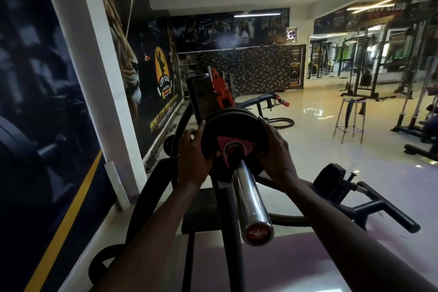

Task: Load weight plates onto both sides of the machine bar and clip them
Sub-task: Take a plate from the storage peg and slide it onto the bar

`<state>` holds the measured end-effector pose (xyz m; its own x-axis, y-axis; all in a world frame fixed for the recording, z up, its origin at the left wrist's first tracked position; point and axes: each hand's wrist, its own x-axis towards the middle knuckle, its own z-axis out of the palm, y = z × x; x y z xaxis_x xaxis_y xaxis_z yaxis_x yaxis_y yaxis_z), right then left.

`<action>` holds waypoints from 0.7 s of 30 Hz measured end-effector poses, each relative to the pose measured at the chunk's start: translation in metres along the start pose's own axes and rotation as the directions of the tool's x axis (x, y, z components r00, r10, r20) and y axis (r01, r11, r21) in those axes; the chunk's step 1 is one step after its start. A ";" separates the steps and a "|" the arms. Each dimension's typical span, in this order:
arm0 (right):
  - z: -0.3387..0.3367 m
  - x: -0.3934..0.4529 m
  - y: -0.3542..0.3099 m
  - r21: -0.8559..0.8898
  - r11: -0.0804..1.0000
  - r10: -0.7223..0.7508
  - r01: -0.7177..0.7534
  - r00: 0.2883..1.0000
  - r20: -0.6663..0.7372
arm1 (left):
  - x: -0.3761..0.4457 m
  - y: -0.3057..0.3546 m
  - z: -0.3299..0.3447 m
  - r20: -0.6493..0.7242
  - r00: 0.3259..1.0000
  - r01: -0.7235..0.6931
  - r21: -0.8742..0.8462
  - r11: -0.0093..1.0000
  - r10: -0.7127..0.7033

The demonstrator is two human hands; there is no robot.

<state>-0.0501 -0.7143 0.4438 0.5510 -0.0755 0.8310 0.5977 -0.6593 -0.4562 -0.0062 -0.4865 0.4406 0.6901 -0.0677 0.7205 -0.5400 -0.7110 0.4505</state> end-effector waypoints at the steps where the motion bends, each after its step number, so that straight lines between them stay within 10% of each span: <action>1: 0.004 0.005 0.005 -0.009 1.000 0.011 -0.011 1.000 0.002 | 0.007 -0.002 0.004 -0.002 1.000 -0.003 0.017 1.000 0.003; 21: 0.002 -0.014 0.014 -0.111 0.983 0.154 -0.143 0.984 0.092 | -0.007 -0.018 -0.003 0.034 0.999 0.012 -0.137 0.991 -0.007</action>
<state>-0.0484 -0.7210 0.4250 0.6875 -0.1066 0.7183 0.4444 -0.7205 -0.5323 -0.0021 -0.4713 0.4289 0.7102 -0.0866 0.6987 -0.5926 -0.6094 0.5268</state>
